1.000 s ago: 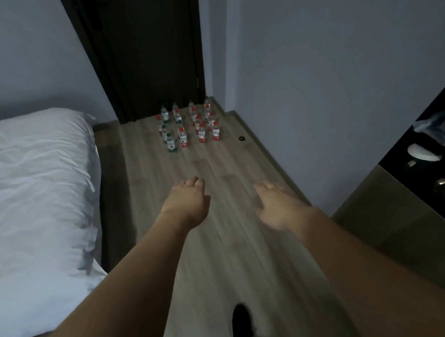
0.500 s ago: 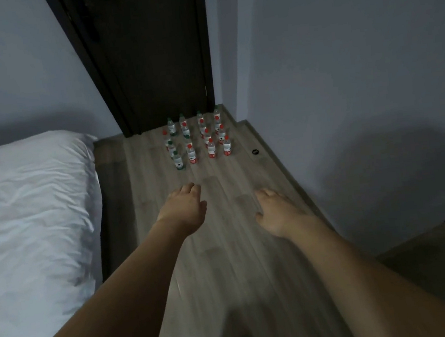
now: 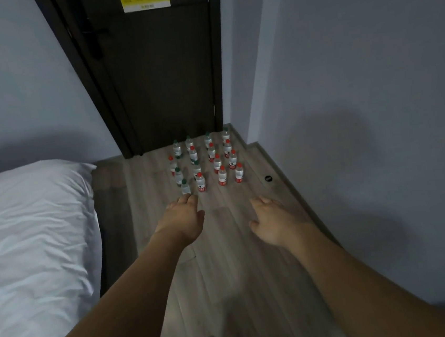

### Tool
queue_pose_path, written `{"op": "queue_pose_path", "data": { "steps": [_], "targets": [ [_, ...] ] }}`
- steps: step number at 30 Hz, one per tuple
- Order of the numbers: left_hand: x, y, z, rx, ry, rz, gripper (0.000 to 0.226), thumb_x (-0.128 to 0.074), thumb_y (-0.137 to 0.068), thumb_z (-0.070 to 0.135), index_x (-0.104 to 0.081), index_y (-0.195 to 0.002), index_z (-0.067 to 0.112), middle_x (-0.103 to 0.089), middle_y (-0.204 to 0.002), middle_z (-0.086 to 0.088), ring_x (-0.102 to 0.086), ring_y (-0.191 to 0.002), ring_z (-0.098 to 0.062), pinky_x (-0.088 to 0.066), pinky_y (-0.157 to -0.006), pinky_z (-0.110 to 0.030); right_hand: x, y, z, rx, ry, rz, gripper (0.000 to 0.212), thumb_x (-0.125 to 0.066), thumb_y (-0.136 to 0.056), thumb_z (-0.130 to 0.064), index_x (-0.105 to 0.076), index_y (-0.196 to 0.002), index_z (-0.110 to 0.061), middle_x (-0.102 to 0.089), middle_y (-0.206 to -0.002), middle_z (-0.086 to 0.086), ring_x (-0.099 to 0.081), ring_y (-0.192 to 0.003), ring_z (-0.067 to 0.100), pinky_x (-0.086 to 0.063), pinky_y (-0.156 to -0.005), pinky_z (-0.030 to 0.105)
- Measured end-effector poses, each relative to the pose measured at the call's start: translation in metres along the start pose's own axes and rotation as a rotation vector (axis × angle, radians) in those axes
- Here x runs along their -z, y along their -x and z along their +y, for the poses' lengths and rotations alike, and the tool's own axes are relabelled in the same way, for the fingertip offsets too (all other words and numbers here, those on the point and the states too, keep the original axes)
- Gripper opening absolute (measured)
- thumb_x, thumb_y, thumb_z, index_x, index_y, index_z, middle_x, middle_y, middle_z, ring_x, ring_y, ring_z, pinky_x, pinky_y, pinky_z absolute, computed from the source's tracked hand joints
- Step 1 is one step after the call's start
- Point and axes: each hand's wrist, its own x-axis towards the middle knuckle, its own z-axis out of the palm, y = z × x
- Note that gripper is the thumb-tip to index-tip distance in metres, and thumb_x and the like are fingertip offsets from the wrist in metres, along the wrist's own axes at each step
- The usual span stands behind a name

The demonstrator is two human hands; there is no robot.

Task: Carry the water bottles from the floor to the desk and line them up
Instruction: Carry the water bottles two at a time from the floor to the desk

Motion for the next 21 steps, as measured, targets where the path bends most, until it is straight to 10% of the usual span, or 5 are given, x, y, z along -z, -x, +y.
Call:
{"op": "queue_pose_path", "data": {
  "steps": [21],
  "targets": [
    [0.107, -0.312, -0.091, 0.058, 0.071, 0.005, 0.055, -0.041, -0.102, 0.033, -0.03, -0.15, 0.011, -0.032, -0.155, -0.011, -0.037, -0.137, -0.032, -0.03, -0.111, -0.037, 0.098, -0.327, -0.043, 0.058, -0.017, -0.102, 0.062, -0.049, -0.094, -0.023, -0.026, -0.15, -0.013, -0.029, -0.154, 0.008, -0.031, -0.139, 0.028, -0.031, -0.112, 0.036]
  ]
}}
